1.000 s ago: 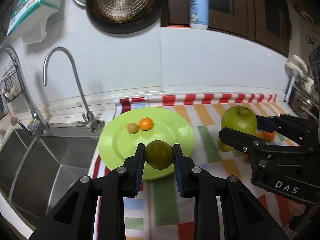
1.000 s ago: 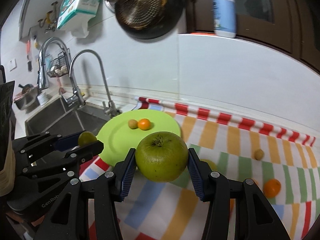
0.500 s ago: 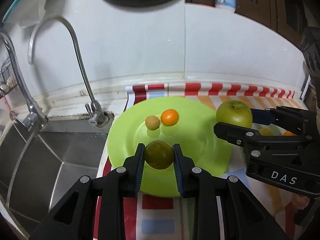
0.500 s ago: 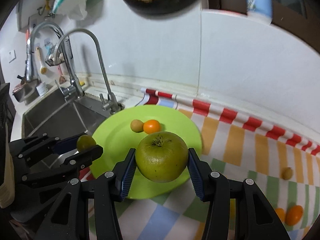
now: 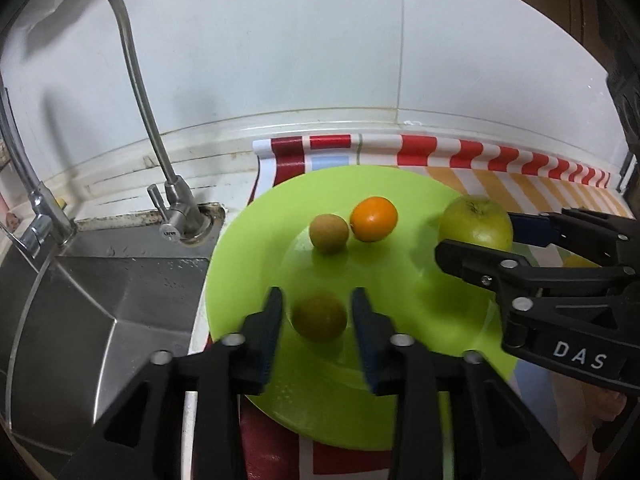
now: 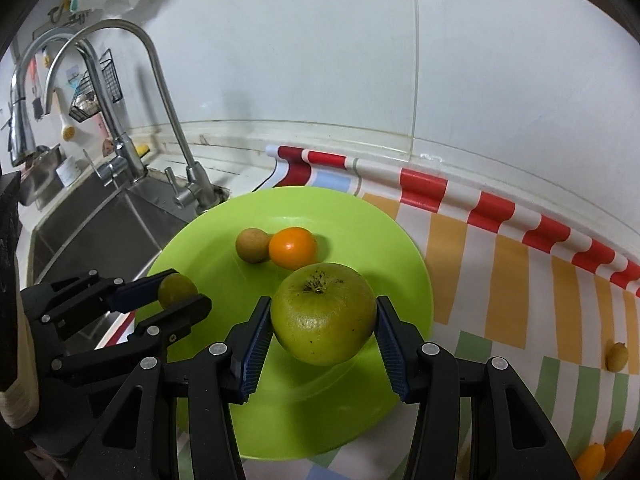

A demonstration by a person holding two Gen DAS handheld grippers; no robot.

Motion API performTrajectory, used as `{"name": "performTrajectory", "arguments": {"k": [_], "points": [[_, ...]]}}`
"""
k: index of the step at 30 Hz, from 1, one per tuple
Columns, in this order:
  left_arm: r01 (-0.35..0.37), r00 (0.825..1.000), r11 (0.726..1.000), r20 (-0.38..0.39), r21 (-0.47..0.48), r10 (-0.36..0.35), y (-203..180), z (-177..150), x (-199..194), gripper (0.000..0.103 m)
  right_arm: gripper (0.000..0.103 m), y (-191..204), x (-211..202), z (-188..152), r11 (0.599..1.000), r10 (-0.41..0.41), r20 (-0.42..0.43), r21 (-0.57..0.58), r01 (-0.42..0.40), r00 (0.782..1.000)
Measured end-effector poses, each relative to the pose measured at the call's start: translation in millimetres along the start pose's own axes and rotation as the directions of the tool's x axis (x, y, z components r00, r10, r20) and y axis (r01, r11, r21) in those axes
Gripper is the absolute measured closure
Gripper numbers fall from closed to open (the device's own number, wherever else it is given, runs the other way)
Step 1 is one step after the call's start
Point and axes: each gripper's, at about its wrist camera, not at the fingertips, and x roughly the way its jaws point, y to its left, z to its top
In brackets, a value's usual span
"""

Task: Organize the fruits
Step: 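Carry the green fruit onto the plate with the left tool while the right tool sets the apple there, then open both tools and withdraw them from the plate toward the remaining fruit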

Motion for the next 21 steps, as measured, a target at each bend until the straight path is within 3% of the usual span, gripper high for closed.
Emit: {"name": "performTrajectory", "arguments": {"k": [4, 21], "points": [[-0.020, 1.000, 1.000, 0.021, -0.017, 0.020, 1.1, 1.5, -9.8, 0.063, 0.041, -3.0, -15.8, 2.5, 1.000, -0.017, 0.064, 0.011, 0.016, 0.998], [-0.022, 0.991, 0.999, 0.129, -0.048, 0.028, -31.8, -9.0, -94.0, 0.048, 0.037, -15.4, -104.8, -31.6, 0.998, -0.055, 0.153, 0.032, 0.050, 0.987]]}}
